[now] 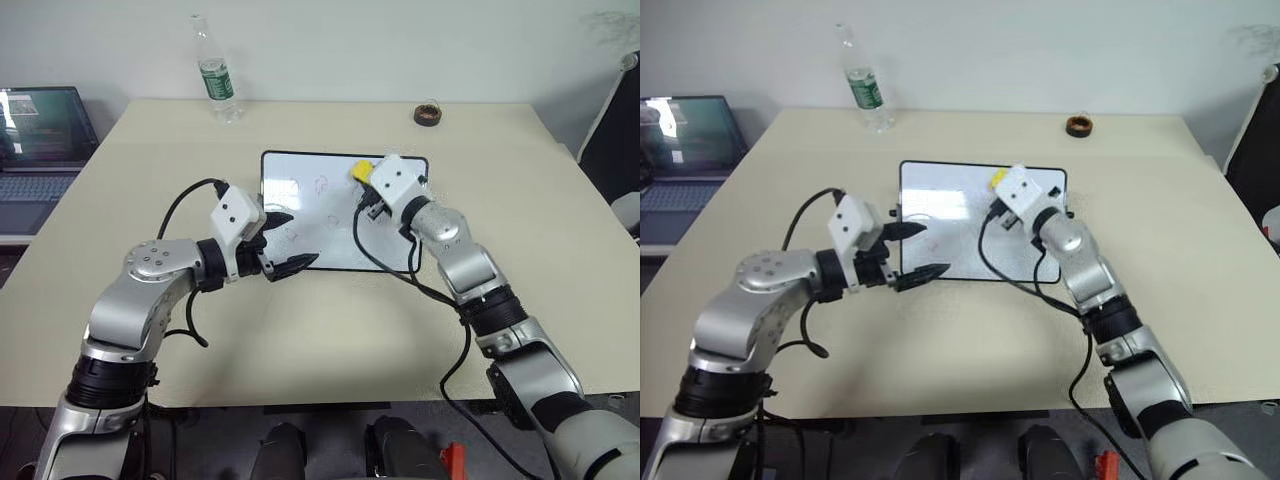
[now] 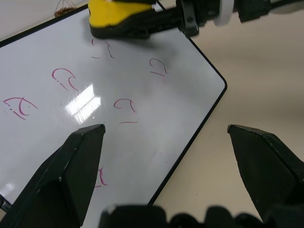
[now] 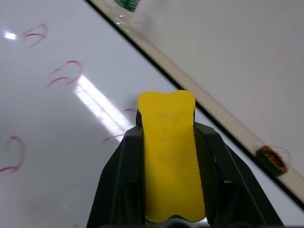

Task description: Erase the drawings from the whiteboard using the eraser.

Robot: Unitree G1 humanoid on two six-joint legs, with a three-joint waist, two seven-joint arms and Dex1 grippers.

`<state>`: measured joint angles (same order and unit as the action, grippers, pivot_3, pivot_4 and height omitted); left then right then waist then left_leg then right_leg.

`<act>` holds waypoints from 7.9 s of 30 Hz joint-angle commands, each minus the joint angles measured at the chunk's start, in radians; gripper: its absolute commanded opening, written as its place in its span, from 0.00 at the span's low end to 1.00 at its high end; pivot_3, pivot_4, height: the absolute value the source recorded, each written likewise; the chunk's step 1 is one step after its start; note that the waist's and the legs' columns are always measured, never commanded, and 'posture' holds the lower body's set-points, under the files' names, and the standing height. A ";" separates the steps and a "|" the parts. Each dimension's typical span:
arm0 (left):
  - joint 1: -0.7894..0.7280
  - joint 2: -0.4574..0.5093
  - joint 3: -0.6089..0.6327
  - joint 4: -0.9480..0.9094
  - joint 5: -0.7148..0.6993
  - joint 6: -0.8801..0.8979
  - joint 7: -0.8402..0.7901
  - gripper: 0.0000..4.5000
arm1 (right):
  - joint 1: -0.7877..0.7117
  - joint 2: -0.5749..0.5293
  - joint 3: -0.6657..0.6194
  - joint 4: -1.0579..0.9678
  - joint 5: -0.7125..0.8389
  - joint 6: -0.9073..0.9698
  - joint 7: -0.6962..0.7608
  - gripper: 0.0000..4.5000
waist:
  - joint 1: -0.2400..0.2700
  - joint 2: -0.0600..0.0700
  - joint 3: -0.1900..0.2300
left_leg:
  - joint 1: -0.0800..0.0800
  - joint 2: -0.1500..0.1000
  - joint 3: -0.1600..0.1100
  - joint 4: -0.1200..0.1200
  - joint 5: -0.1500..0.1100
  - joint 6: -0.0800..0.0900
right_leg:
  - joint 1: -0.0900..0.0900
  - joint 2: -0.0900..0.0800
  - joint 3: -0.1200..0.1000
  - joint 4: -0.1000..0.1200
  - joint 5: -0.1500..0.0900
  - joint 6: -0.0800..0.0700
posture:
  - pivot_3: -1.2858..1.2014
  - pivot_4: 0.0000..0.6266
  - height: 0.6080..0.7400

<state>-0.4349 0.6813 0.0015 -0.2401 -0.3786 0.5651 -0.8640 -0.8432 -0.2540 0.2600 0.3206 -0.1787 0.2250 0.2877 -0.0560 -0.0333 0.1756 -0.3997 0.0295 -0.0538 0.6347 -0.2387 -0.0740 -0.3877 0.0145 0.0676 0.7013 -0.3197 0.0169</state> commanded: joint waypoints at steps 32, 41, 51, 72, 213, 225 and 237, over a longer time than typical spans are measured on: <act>-0.052 -0.012 0.044 0.067 0.050 -0.107 0.072 1.00 | -0.006 0.061 -0.026 -0.008 -0.033 0.072 0.068 0.24 | -0.004 0.000 0.000 | 0.003 0.000 -0.001 0.009 0.000 0.000 | 0.001 0.002 0.000 0.013 0.000 0.000 | 0.52 0.24 1.00; -0.055 -0.013 0.029 0.007 0.041 -0.053 0.090 1.00 | -0.075 0.107 -0.005 0.136 -0.038 0.042 0.063 0.24 | -0.004 0.000 0.000 | 0.001 0.000 -0.001 0.008 0.000 0.000 | 0.000 0.001 0.001 0.010 0.000 0.000 | 0.52 0.24 1.00; -0.053 -0.012 0.029 0.001 0.038 -0.037 0.088 1.00 | 0.015 0.047 0.046 0.030 -0.057 0.088 0.174 0.24 | -0.003 0.000 0.000 | 0.002 0.000 -0.001 0.009 0.000 0.000 | 0.001 0.002 0.000 0.011 0.000 0.000 | 0.52 0.24 1.00; 0.024 0.044 0.014 0.094 0.088 -0.102 -0.004 1.00 | 0.132 0.009 0.160 -0.166 -0.166 0.036 0.154 0.24 | -0.001 0.000 0.001 | 0.001 0.000 -0.001 0.009 0.000 0.000 | 0.000 0.002 0.000 0.010 0.000 0.000 | 0.52 0.24 1.00; 0.166 0.006 0.039 0.090 0.056 -0.245 -0.055 1.00 | 0.325 -0.028 -0.033 -0.224 -0.025 0.063 0.020 0.23 | 0.002 -0.001 0.001 | 0.003 0.000 -0.001 0.002 0.000 0.000 | 0.004 0.000 -0.001 0.001 0.000 0.000 | 0.52 0.24 1.00; 0.173 0.009 0.047 0.064 0.040 -0.227 -0.052 1.00 | 0.345 -0.071 0.042 -0.267 -0.017 0.207 0.152 0.23 | 0.004 -0.001 0.001 | 0.005 -0.001 -0.003 0.010 0.000 0.000 | 0.006 0.001 -0.001 0.010 0.000 0.000 | 0.52 0.24 1.00; 0.164 0.005 0.039 0.057 0.036 -0.213 -0.043 1.00 | 0.236 -0.033 -0.062 -0.213 -0.036 0.176 -0.025 0.23 | 0.003 -0.001 0.001 | 0.009 -0.001 -0.002 0.009 0.000 0.000 | 0.008 0.002 0.000 0.009 0.000 0.000 | 0.52 0.24 1.00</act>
<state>-0.2594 0.6832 0.0284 -0.1529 -0.3328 0.3572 -0.9078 -0.6147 -0.2739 0.2134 0.0830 -0.1955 0.3847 0.2766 -0.0534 -0.0344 0.1769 -0.3916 0.0289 -0.0561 0.6436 -0.2388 -0.0735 -0.3795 0.0161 0.0668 0.7100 -0.3200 0.0169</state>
